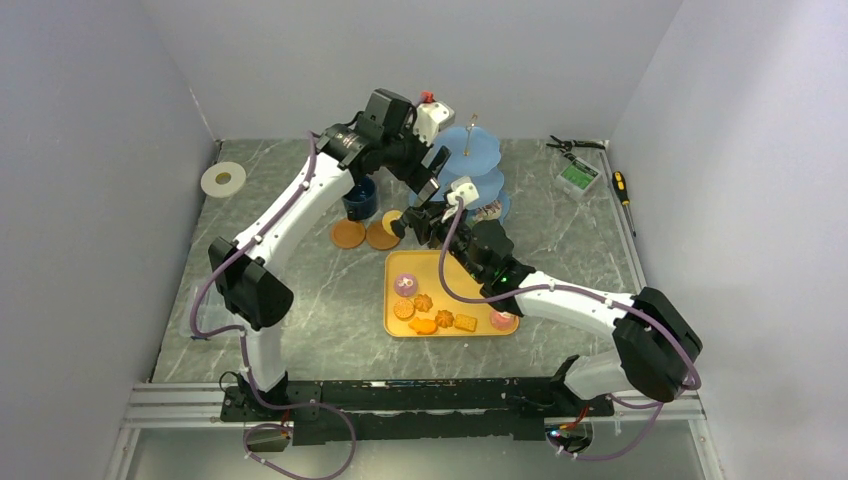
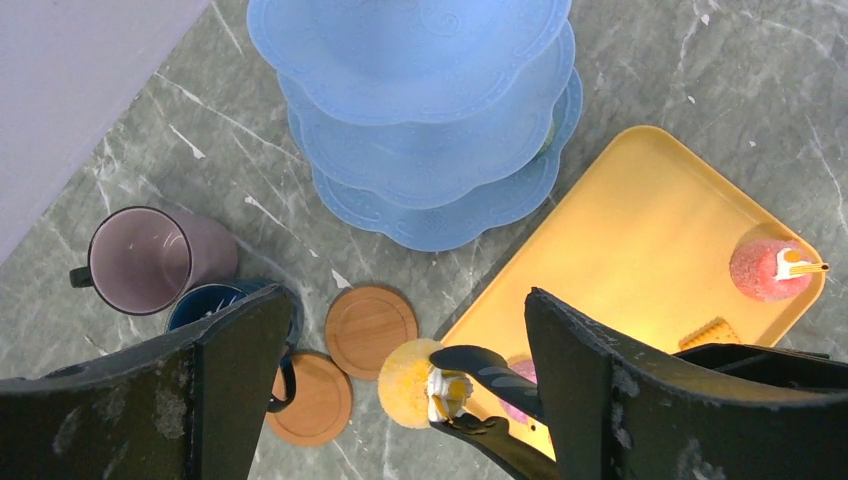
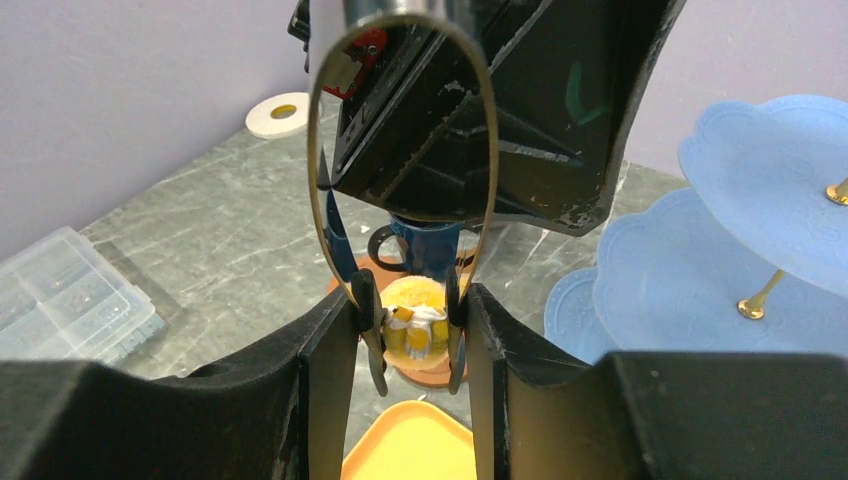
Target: Serve the afternoon tea
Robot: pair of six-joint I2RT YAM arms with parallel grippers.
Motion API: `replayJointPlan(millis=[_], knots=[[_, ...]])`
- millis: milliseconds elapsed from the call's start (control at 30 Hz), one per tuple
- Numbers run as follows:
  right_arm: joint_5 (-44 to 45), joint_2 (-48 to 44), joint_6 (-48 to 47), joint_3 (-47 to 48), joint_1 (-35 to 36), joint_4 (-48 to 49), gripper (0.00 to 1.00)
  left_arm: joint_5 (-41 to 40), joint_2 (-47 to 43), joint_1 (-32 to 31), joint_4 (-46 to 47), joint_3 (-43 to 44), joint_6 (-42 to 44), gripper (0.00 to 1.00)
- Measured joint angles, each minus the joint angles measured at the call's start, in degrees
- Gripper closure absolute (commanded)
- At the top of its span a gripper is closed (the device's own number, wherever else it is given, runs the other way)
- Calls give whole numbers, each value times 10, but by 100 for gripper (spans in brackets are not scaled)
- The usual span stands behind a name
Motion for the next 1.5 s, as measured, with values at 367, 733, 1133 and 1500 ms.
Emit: replayJointPlan(millis=[367,733,1133,1500], knots=[[13,0,-21,-2,-3,-7,68,-31,0,-9,5,-2,2,7],[130,65,-76,-22,-15,68,70,-85,-8,20,-2,42,17,7],[186,170,-88,-20,-15,158,71,-86,-56,77,-9,39,15,7],[241,287,-129,27,-16,265,70,-71,-58,91,-22,22,15,7]])
